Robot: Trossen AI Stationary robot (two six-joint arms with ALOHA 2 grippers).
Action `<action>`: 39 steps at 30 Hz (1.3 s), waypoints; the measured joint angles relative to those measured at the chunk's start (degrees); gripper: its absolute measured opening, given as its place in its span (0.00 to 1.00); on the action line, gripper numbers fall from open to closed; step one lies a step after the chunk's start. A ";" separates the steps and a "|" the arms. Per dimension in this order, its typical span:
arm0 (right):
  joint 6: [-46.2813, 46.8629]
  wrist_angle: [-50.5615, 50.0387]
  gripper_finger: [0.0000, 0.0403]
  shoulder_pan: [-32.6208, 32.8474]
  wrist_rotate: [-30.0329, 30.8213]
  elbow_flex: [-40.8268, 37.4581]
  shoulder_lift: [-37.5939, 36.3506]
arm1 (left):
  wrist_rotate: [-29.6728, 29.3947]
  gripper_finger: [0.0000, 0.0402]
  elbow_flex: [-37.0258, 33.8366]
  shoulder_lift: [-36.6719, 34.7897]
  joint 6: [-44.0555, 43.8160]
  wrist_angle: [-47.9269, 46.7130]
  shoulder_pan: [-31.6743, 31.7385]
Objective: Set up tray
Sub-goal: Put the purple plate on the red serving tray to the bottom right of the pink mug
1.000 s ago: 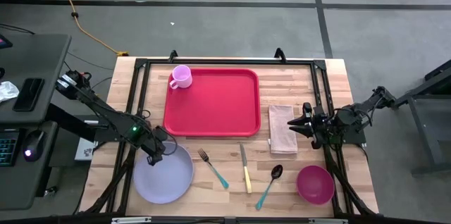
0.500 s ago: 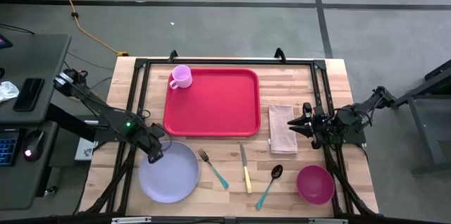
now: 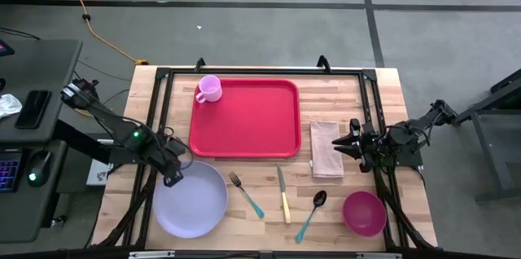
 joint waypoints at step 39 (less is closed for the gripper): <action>-10.30 0.51 0.22 0.01 -11.36 0.00 0.00 | -22.67 0.03 9.06 9.67 -19.91 12.91 19.07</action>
